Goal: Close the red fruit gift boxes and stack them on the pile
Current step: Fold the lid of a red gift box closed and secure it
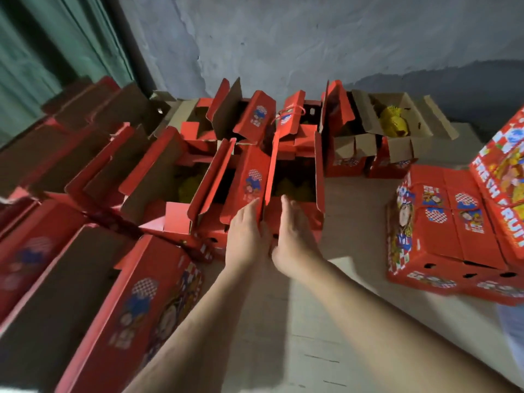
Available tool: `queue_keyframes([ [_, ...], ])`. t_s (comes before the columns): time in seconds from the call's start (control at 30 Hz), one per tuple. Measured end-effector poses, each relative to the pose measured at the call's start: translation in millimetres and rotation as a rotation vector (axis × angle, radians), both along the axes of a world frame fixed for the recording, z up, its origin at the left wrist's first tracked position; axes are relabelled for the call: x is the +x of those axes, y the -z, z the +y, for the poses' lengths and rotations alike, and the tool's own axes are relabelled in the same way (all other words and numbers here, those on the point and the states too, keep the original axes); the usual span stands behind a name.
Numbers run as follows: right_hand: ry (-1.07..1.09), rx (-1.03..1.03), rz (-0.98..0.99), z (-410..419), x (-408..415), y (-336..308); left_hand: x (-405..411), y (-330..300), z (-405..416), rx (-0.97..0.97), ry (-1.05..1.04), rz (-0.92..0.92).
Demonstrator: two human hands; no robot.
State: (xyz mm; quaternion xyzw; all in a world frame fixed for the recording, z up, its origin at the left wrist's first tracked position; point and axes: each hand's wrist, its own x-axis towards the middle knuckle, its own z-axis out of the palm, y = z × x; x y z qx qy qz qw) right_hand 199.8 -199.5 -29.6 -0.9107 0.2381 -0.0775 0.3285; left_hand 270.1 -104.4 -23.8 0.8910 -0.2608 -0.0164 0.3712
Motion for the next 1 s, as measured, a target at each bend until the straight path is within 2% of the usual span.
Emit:
queue_keyframes([
  [0.1, 0.095, -0.161, 0.337, -27, 13, 15, 7, 20, 2, 0.213, 0.110, -0.045],
  [0.2, 0.036, -0.442, 0.529, -43, 9, 29, -8, 33, 5, 0.150, 0.107, -0.036],
  [0.23, -0.013, -0.567, 0.548, -44, 6, 32, -19, 36, 5, 0.127, 0.095, -0.052],
  [0.3, -0.057, -0.686, 0.533, -44, -2, 35, -45, 44, 5, 0.107, 0.132, -0.081],
  [0.43, -0.063, -0.698, 0.498, -49, -31, 32, -93, 56, 4, 0.179, 0.361, -0.060],
  [0.57, -0.123, -0.739, 0.464, -54, -82, 39, -108, 50, 6, 0.037, 0.274, -0.060],
  [0.63, -0.129, -0.727, 0.436, -60, -114, 45, -122, 49, 10, -0.020, 0.264, -0.125],
  [0.73, -0.153, -0.663, 0.278, -81, -172, 42, -148, 50, 25, -0.149, 0.336, -0.273],
  [0.8, -0.181, -0.539, 0.203, -103, -219, 33, -162, 49, 34, -0.259, 0.424, -0.316],
  [0.9, -0.155, -0.440, 0.322, -147, -293, 17, -173, 40, 33, -0.290, 0.422, -0.251],
  [0.97, 0.011, -0.259, 0.392, -163, -334, 19, -170, 36, 22, -0.164, 0.240, -0.150],
  [1.0, 0.130, -0.177, 0.347, -165, -351, 24, -167, 34, 16, -0.106, 0.150, -0.056],
])
